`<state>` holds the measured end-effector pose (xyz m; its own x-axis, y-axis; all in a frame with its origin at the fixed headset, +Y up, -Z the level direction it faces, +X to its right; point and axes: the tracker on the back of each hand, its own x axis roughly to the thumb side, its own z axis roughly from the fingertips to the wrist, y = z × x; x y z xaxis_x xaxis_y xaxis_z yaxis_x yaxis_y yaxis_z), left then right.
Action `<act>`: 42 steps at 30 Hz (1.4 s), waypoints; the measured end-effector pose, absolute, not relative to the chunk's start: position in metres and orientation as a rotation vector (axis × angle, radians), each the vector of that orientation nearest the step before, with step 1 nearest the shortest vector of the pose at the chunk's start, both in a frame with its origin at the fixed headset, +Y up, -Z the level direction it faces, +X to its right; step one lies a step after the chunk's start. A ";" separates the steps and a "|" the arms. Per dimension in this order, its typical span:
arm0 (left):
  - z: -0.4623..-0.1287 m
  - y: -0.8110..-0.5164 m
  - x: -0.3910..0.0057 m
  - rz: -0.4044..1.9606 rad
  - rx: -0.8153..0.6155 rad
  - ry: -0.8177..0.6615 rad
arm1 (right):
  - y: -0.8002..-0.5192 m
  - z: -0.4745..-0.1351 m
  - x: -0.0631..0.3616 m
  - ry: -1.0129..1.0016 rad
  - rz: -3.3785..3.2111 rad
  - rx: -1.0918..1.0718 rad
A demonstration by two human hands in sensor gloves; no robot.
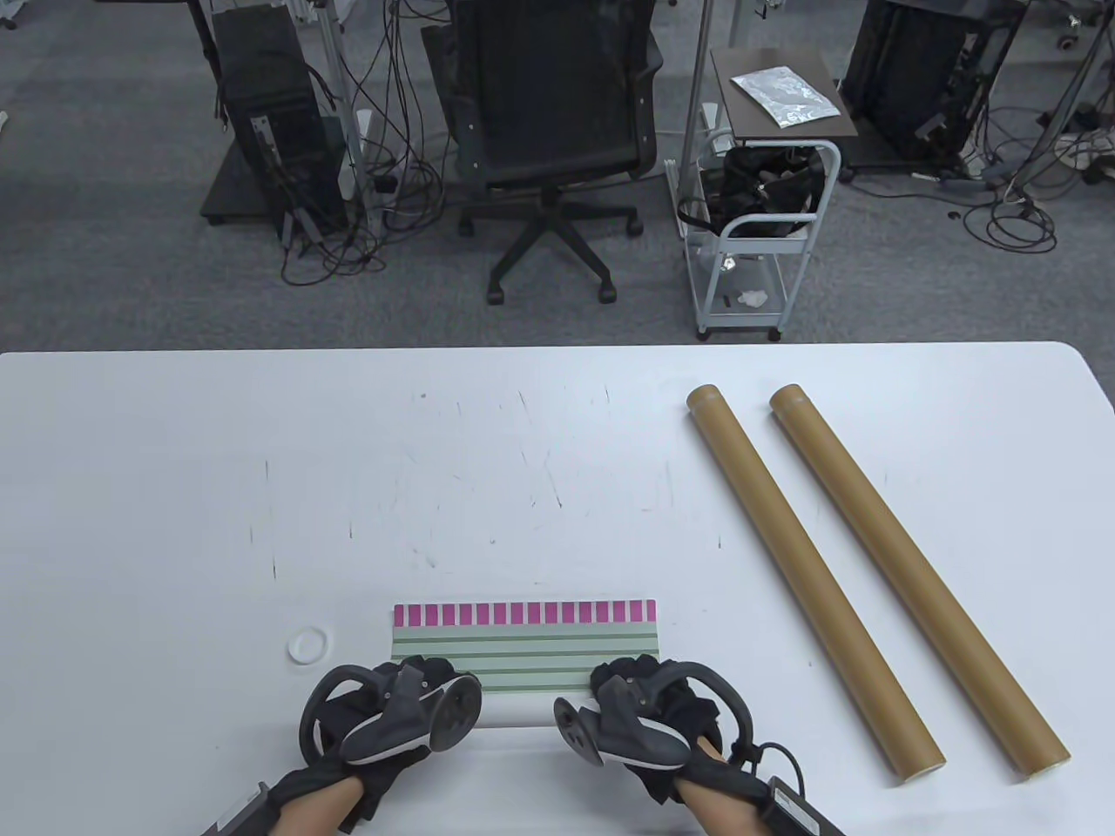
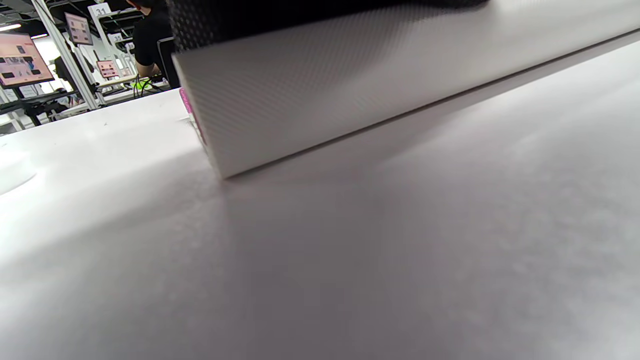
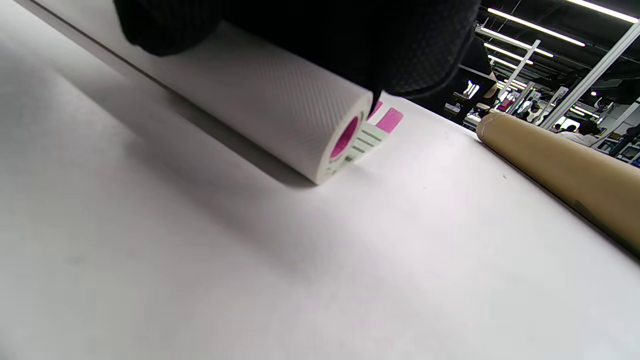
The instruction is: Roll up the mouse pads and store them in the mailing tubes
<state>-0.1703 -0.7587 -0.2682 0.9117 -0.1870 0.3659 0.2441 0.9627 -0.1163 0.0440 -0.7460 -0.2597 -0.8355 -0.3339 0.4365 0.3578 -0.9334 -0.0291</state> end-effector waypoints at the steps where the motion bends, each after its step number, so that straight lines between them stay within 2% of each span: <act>1: -0.268 -0.758 -0.170 -0.220 -0.165 -0.359 | -0.747 -0.260 0.044 -0.093 -2.701 -0.625; 3: -0.268 -0.758 -0.171 -0.215 -0.170 -0.359 | -0.746 -0.261 0.044 -0.109 -2.713 -0.626; 5: -0.267 -0.757 -0.172 -0.200 -0.197 -0.382 | -0.743 -0.264 0.045 -0.270 -2.742 -0.631; 8: -0.263 -0.757 -0.171 -0.146 -0.245 -0.418 | -0.742 -0.263 0.046 -0.343 -2.733 -0.632; 12: -0.259 -0.756 -0.170 -0.200 -0.188 -0.432 | -0.744 -0.261 0.045 -0.299 -2.722 -0.634; 15: -0.248 -0.752 -0.170 -0.158 -0.040 -0.509 | -0.744 -0.260 0.045 -0.288 -2.717 -0.639; 19: -0.248 -0.754 -0.166 -0.236 -0.046 -0.484 | -0.747 -0.258 0.046 -0.260 -2.720 -0.658; 23: -0.253 -0.756 -0.165 -0.218 -0.083 -0.459 | -0.747 -0.256 0.048 -0.215 -2.693 -0.627; 26: -0.257 -0.758 -0.166 -0.210 -0.095 -0.445 | -0.738 -0.254 0.049 -0.086 -2.754 -0.653; 31: -0.260 -0.761 -0.170 -0.190 -0.116 -0.430 | -0.742 -0.256 0.045 -0.119 -2.735 -0.653; 32: -0.258 -0.762 -0.170 -0.193 -0.102 -0.436 | -0.742 -0.257 0.045 -0.138 -2.743 -0.647; 35: -0.250 -0.753 -0.174 -0.232 0.098 -0.443 | -0.744 -0.258 0.046 -0.140 -2.757 -0.651; 37: -0.251 -0.748 -0.174 -0.237 0.098 -0.437 | -0.744 -0.258 0.046 -0.141 -2.760 -0.652; 40: -0.254 -0.757 -0.172 -0.248 0.004 -0.426 | -0.746 -0.258 0.047 -0.138 -2.761 -0.654; 42: -0.255 -0.755 -0.173 -0.242 0.026 -0.426 | -0.747 -0.256 0.047 -0.144 -2.757 -0.648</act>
<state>-0.1729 -0.7550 -0.2551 0.8824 -0.2383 0.4057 0.2274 0.9709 0.0755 0.0475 -0.7475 -0.2565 -0.8518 -0.2697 0.4491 0.3151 -0.9486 0.0280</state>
